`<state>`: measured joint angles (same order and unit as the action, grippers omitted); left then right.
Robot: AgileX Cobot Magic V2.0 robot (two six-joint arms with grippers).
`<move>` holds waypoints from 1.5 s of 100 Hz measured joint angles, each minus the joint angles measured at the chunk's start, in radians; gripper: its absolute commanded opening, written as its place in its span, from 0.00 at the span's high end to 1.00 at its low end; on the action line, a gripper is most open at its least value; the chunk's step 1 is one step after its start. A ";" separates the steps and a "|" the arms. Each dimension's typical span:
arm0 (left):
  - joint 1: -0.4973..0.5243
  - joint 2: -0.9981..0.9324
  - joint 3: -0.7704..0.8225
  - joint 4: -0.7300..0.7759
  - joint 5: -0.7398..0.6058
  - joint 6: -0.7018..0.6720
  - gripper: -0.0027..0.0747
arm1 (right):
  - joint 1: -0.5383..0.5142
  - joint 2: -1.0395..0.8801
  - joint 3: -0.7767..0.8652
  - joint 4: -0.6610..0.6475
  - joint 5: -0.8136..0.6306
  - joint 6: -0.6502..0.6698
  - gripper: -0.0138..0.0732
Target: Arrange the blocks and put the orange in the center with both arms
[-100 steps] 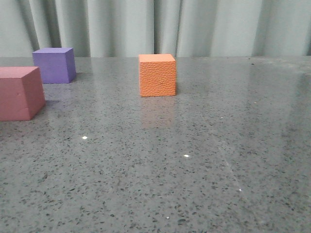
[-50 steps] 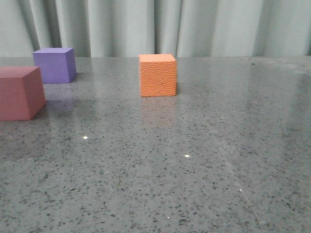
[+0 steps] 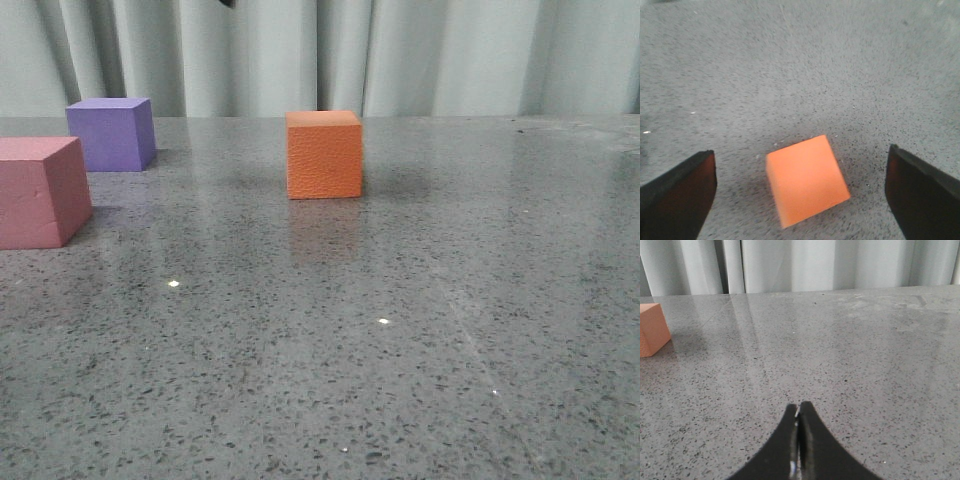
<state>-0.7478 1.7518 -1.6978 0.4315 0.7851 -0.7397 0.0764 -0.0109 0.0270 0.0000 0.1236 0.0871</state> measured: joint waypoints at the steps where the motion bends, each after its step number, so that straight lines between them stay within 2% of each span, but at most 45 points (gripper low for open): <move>1: -0.002 0.014 -0.007 0.002 0.007 -0.003 0.14 | 0.000 0.000 0.000 0.000 0.000 0.000 0.92; 21: -0.022 0.141 -0.120 0.028 0.048 -0.095 0.14 | 0.000 0.000 0.000 0.000 0.000 0.000 0.92; 150: -0.022 0.282 -0.130 0.011 0.154 -0.172 0.14 | 0.000 0.000 0.000 0.000 0.000 0.000 0.92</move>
<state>-0.7699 2.0337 -1.8282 0.4424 0.9390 -0.9114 0.0764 -0.0109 0.0270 0.0000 0.1236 0.0871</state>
